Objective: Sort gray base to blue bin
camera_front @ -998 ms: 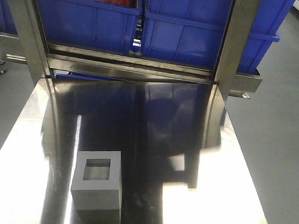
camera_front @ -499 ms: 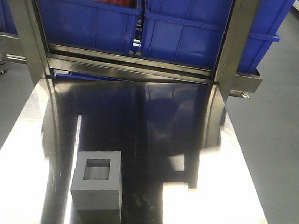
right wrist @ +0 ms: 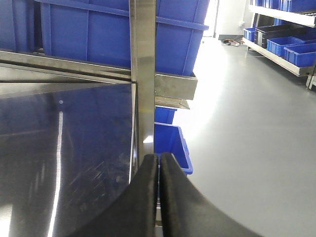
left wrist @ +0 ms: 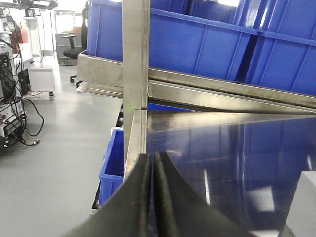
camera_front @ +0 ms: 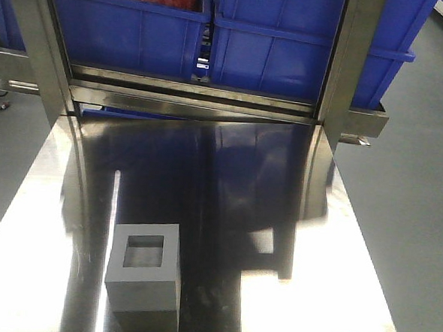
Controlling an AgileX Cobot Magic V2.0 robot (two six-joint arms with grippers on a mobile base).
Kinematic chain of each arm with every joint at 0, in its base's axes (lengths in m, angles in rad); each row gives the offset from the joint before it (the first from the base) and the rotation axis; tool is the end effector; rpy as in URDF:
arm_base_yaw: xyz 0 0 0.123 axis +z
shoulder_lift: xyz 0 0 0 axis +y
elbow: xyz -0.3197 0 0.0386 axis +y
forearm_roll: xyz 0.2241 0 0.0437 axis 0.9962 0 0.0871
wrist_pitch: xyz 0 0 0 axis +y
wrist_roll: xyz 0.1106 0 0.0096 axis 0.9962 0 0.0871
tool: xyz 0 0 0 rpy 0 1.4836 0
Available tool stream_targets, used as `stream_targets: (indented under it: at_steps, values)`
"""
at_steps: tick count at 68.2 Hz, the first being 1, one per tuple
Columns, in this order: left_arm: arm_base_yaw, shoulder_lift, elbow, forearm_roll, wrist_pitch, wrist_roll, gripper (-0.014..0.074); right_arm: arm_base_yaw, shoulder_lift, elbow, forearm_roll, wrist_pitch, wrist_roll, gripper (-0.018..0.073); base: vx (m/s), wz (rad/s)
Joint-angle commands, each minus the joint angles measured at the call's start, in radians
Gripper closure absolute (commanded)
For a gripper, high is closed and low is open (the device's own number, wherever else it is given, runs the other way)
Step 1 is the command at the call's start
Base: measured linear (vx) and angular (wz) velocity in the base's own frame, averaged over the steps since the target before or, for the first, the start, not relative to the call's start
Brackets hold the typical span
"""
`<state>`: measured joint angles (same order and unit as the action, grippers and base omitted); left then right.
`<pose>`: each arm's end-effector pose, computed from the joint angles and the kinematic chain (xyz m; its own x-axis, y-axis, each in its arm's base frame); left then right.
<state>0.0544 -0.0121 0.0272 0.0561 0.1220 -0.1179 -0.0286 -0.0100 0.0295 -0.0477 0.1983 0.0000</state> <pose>0.0154 0.0016 0.1925 -0.0457 -0.0648 -0.9969 -0.0641 0.9960 -0.0618 0.0149 -0.0015 0.1832 -0.1316 -0.0430 -0.9904 0.0318 0.9984 -0.0476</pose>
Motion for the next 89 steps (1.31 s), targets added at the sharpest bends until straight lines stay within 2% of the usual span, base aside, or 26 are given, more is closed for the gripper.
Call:
stream_targets:
  at_steps: [1,17,30,40,48,57,68,89]
  values:
    - [-0.007,-0.015,-0.012,0.003,-0.095,0.0,0.0604,0.001,-0.016,0.007,-0.005,-0.072,-0.012,0.0564,0.0,0.0]
    - [-0.007,-0.014,-0.041,-0.019,-0.143,-0.003,0.0604,0.001,-0.016,0.007,-0.005,-0.073,-0.012,0.0564,0.0,0.0]
    - [-0.007,0.025,-0.145,-0.101,-0.139,-0.003,0.0604,0.001,-0.016,0.007,-0.005,-0.072,-0.012,0.0564,0.0,0.0]
    - [-0.007,0.155,-0.265,-0.112,-0.068,-0.001,0.0604,0.001,-0.016,0.007,-0.005,-0.072,-0.012,0.0564,0.0,0.0]
    - [-0.007,0.286,-0.341,-0.109,0.056,0.002,0.0604,0.001,-0.016,0.007,-0.005,-0.072,-0.012,0.0564,0.0,0.0]
    - [-0.007,0.427,-0.384,-0.104,0.173,0.056,0.0604,0.001,-0.016,0.007,-0.005,-0.072,-0.012,0.0564,0.0,0.0]
    - [-0.007,0.506,-0.384,-0.104,0.175,0.06,0.0604,0.001,-0.016,0.007,-0.005,-0.072,-0.012,0.0564,0.0,0.0]
    - [-0.007,0.512,-0.38,-0.112,0.181,0.05,0.0597,0.001,-0.016,0.007,-0.005,-0.072,-0.012,0.0564,0.0,0.0]
